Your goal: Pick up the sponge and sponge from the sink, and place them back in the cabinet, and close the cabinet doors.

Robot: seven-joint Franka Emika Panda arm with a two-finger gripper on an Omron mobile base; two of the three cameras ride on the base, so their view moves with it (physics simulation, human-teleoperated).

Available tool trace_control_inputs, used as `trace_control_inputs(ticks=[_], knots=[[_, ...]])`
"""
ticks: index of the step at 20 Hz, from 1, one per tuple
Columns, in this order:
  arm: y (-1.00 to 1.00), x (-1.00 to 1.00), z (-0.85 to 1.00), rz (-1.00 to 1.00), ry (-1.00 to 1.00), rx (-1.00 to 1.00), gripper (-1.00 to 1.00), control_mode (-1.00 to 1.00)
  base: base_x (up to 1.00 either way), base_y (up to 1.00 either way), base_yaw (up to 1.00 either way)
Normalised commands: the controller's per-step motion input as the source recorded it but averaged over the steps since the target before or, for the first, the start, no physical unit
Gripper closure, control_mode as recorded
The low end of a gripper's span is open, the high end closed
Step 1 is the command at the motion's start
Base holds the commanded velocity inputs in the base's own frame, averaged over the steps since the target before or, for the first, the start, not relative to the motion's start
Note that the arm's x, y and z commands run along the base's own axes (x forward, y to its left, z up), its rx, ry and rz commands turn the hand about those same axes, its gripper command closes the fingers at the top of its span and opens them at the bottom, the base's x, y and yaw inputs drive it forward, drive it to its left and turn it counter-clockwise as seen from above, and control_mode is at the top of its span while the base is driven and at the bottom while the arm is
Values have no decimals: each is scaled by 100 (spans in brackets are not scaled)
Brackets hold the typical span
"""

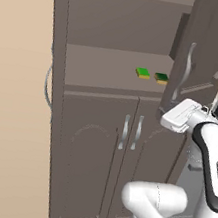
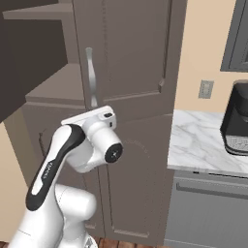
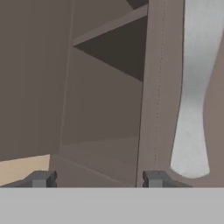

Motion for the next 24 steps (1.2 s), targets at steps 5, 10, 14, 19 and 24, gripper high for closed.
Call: trace_control_inputs(ticks=[5,10,14,19,24], knots=[[8,35,-58,0,0,0,-100,-100,0,0,0],[7,55,-47,0,0,0,-100,-100,0,0,0],[7,69,-36,0,0,0,-100,-100,0,0,0],[4,85,-23,-2,0,0,-100,-100,0,0,0],[0,87,-17,-2,0,0,-100,-100,0,0,0]])
